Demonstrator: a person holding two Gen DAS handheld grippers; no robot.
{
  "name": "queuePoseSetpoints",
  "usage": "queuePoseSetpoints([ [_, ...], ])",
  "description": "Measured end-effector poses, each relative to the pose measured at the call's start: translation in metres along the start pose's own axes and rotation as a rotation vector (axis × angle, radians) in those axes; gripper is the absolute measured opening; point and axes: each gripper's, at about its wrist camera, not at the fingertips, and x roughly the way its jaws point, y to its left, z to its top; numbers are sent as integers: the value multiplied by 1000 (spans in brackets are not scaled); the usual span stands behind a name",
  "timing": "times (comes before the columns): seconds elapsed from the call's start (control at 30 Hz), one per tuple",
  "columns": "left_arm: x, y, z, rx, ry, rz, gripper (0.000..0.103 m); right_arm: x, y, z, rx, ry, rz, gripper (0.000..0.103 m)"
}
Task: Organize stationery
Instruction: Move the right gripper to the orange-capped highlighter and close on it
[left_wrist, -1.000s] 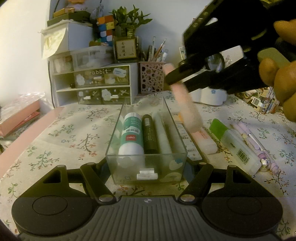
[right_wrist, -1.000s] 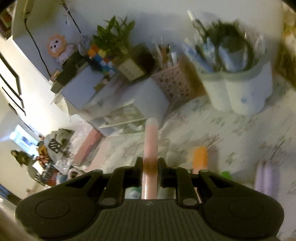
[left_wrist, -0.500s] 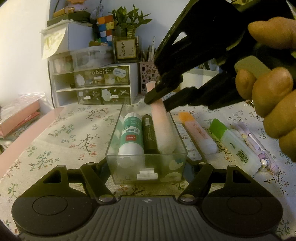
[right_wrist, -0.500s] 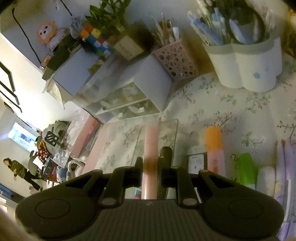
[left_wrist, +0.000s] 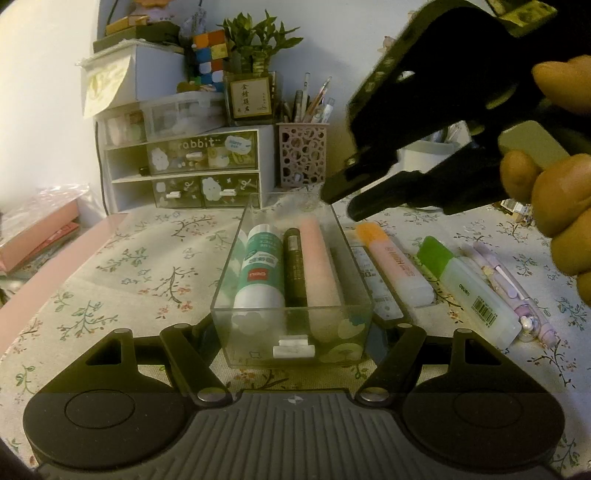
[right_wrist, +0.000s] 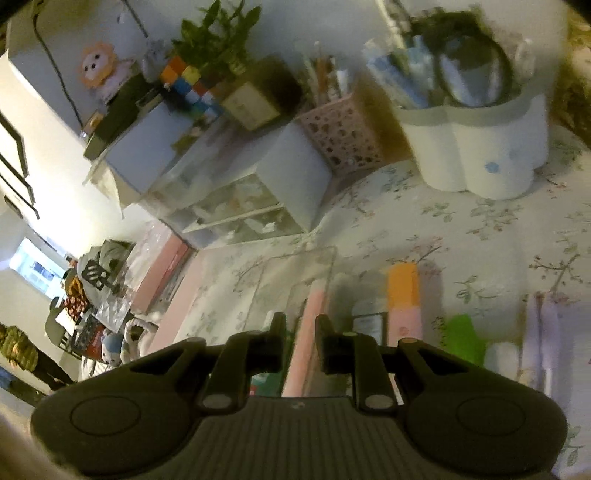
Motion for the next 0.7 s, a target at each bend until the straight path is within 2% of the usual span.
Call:
queuePoseSetpoints([
  [0.13,0,0,0,0,0,0,73,-16,-15,5,31,-43,-1,22],
  [0.33,0,0,0,0,0,0,73,-42,-47,11,86,-111,-77,22],
  [0.5,0,0,0,0,0,0,73,-52,-67,3,131,-114,-115,23],
  [0.7,0,0,0,0,0,0,73,-47,-63,-6,81,-80,-165,23],
])
